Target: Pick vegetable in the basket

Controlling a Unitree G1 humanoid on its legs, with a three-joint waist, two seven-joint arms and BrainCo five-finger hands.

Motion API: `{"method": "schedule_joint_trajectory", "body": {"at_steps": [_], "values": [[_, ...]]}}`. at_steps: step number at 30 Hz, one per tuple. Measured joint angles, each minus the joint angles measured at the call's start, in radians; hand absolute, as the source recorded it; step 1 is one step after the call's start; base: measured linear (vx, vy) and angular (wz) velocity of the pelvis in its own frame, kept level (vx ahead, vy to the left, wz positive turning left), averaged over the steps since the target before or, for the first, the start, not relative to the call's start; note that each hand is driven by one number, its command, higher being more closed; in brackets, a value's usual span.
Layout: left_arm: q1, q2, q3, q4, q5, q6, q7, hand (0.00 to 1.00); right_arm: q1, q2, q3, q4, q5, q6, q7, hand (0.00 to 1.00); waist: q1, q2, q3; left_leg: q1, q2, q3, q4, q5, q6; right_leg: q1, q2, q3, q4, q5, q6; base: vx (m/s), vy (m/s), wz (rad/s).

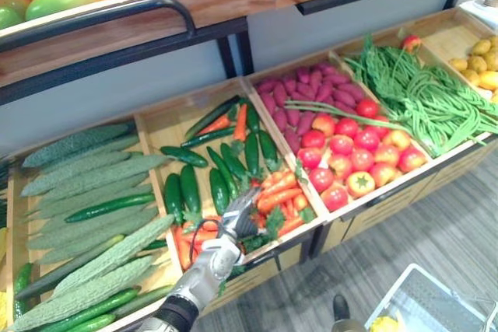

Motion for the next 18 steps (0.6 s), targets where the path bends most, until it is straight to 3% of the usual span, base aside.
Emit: {"method": "schedule_joint_trajectory", "body": {"at_steps": [10,18], "values": [[-0.038,-0.001,0.003,0.112,0.04,0.027,0.013,0.0,-0.024,0.001,0.02,0.0,0.0,-0.003,-0.003,1.0,-0.021,0.007,0.022,0.001,0.004,0.027,0.0,-0.009,-0.006,-0.021,0.013,0.032,-0.001,0.004,0.0,-0.04,-0.056,-0.1],[-0.131,-0.019,0.026,0.172,0.095,0.083,0.07,0.0,-0.055,0.001,0.04,-0.001,0.0,-0.003,-0.016,1.0,-0.022,0.017,0.041,-0.02,0.001,0.054,0.0,-0.009,-0.007,-0.071,0.019,0.062,0.021,0.006,-0.002,-0.04,-0.055,-0.1]]}}
